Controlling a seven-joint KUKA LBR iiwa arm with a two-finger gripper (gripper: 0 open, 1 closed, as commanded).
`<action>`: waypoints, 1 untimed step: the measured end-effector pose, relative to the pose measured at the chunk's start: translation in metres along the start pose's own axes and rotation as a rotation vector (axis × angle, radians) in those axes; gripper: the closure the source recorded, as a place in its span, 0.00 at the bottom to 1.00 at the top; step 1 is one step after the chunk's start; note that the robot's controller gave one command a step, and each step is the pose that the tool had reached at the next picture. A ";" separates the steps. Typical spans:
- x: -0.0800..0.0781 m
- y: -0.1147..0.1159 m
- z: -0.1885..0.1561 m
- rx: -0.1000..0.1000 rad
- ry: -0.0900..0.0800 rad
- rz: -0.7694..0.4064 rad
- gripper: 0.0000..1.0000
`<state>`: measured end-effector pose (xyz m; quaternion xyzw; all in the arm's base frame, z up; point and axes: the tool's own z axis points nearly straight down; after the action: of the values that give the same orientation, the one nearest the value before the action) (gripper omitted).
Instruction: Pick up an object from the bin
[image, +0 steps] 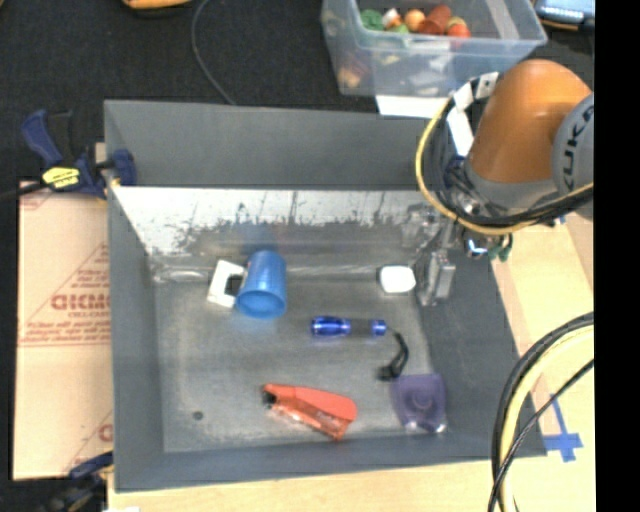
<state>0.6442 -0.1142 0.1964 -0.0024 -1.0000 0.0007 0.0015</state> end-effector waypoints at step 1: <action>-0.001 0.001 -0.006 0.001 -0.008 -0.003 0.00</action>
Offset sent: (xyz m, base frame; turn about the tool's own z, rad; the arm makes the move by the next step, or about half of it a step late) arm -0.0086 0.0848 -0.1264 0.1367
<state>0.6454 -0.1137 0.2021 -0.0009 -1.0000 0.0014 -0.0026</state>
